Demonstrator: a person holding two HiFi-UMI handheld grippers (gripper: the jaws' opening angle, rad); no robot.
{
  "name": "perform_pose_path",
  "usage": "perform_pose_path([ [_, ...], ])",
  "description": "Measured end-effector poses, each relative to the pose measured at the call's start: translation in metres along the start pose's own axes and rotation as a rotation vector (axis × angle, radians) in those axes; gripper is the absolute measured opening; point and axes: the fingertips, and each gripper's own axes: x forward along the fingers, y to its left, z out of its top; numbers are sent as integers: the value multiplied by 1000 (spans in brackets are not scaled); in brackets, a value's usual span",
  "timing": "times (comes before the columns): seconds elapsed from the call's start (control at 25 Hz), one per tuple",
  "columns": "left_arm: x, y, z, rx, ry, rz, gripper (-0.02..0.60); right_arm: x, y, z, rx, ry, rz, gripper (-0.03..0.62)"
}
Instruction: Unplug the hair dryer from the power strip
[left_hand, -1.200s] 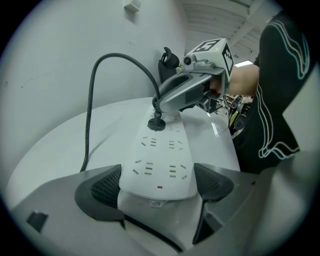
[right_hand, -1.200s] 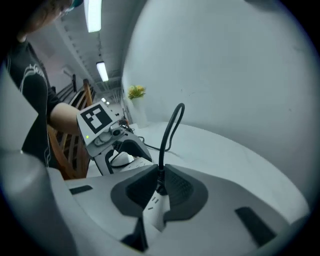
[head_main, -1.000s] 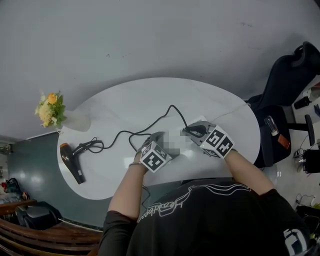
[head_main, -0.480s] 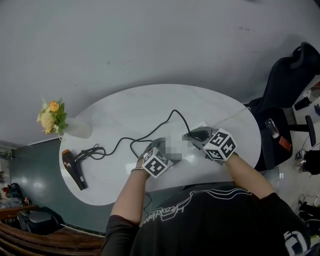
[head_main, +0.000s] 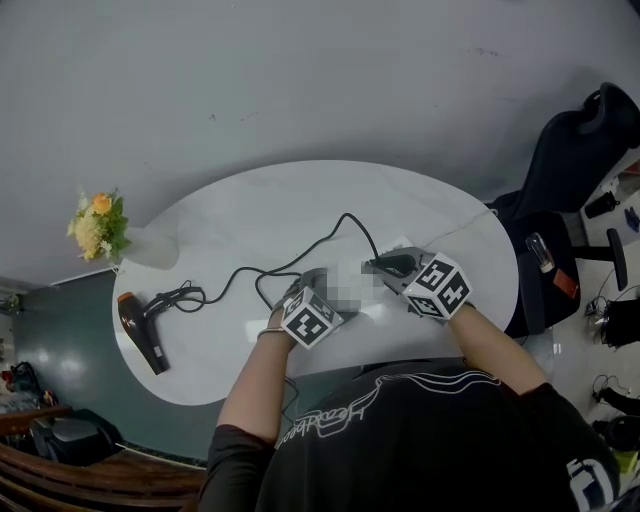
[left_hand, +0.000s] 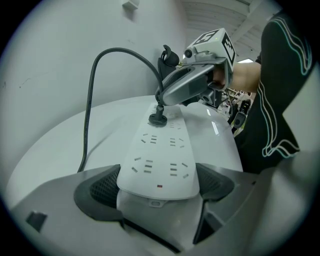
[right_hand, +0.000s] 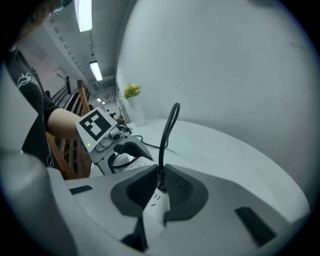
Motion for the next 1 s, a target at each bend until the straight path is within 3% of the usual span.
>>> perform_pose_path([
  [0.6,1,-2,0,9,19,-6,437,-8,7,2,-60,17,-29,28],
  [0.76,3,0,0,0,32,14,437,-24,7,30,-110,-70,-40,28],
  [0.88,3,0,0,-6,23,22,437,-45,-15,48,-133,-56,-103,28],
  [1.0,3,-1,0,-14,13,29,437,-61,-24,49,-68,-86,-84,28],
])
